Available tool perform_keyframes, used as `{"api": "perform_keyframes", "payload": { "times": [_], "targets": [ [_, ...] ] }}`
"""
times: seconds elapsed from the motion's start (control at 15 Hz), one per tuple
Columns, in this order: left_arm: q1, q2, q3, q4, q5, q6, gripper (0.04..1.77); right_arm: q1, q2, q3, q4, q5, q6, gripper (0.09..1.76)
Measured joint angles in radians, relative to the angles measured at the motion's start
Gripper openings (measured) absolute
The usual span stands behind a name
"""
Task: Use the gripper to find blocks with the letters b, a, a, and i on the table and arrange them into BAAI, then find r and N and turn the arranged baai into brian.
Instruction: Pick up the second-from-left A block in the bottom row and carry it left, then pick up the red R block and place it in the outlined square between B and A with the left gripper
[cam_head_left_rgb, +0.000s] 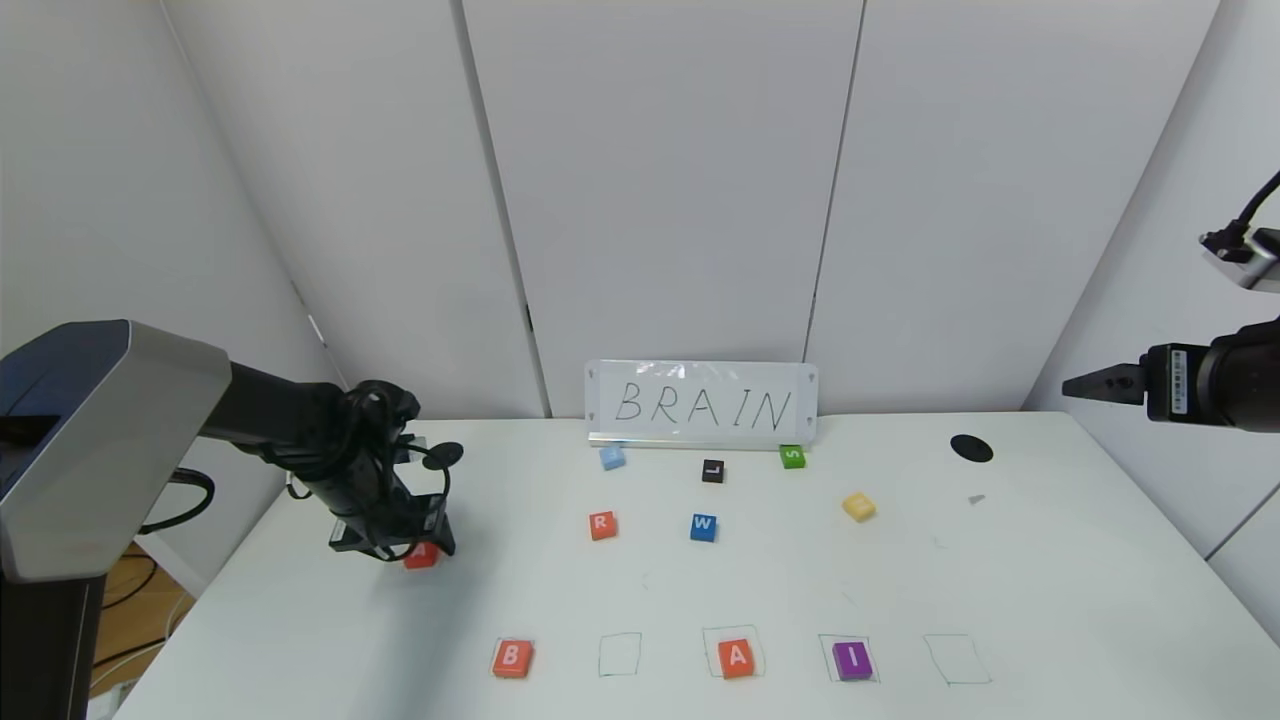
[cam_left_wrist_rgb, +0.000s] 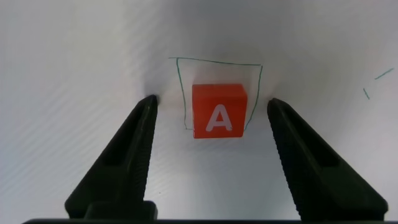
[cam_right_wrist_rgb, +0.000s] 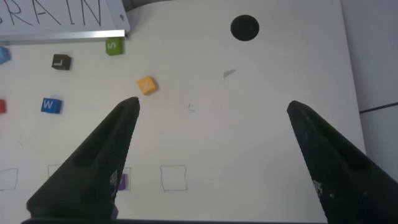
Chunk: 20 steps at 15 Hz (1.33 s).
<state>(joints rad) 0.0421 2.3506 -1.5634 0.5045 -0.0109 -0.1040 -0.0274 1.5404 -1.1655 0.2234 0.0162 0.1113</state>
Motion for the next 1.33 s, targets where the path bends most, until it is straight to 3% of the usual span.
{"api": "perform_keyframes", "payload": {
  "times": [0.6,1.33],
  "targets": [
    [-0.003,-0.043,0.005,0.009,-0.003,-0.001,1.57,-0.005,-0.001,-0.003,0.0,0.001,0.001,1.71],
    [-0.07,-0.153,0.014,0.068,-0.001,-0.073,1.68,-0.003,-0.001,-0.003,0.001,0.001,0.01,1.71]
  ]
}}
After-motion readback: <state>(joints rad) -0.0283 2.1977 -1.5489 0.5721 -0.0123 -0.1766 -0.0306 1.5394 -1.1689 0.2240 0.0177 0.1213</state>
